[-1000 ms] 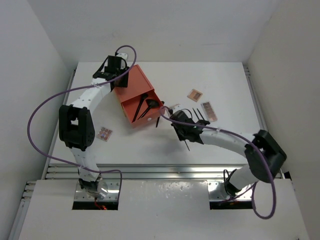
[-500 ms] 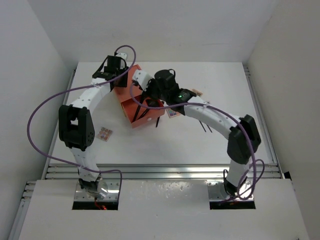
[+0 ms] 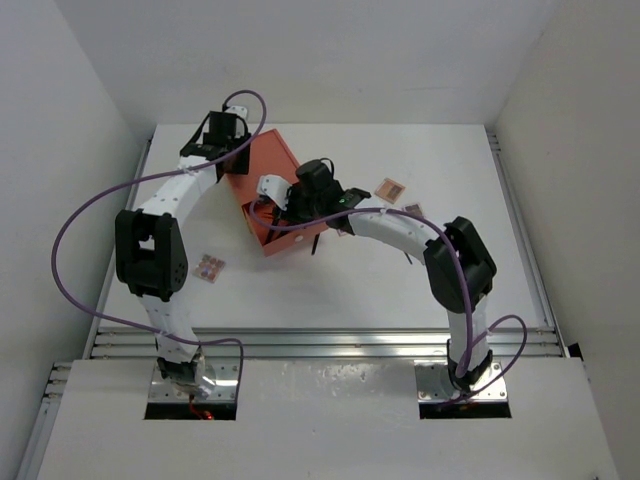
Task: Organize the makeup
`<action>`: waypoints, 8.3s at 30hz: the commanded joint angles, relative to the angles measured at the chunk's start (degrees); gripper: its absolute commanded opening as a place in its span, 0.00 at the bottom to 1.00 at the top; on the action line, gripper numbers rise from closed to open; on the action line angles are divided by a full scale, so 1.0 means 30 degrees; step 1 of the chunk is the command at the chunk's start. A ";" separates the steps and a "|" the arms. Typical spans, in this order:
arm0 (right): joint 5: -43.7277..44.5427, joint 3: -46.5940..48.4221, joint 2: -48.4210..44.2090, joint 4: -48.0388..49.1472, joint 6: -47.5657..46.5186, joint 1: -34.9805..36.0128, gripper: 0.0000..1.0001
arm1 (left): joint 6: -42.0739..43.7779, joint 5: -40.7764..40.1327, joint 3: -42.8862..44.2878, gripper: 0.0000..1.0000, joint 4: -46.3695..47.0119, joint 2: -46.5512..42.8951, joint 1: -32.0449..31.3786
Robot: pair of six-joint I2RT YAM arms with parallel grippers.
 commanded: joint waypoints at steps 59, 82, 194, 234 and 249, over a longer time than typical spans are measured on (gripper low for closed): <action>0.3868 -0.5406 -0.0398 -0.7055 1.1395 -0.9735 0.13 | 0.0259 -0.0132 -0.0249 0.50 -0.0075 -0.0406 0.0200; 0.1791 -0.2797 -0.7020 -0.2698 0.0445 -0.4237 0.00 | 0.0259 -0.0308 -0.0249 0.50 -0.0075 -0.0406 0.0200; -0.1845 0.1682 -0.2657 -0.1694 -0.1463 -0.1156 0.00 | 0.0787 -0.1011 -0.0424 0.50 -0.0075 -0.0934 0.0200; 1.8252 -1.2284 -0.6145 0.8468 2.0533 0.2303 0.68 | 0.0962 -0.0835 -0.0074 0.50 -0.0251 -0.0904 0.0376; 1.6083 -1.3403 -0.0340 2.0047 1.9682 0.2833 0.58 | 0.0962 -0.0835 -0.0074 0.50 -0.0251 -0.0904 0.0552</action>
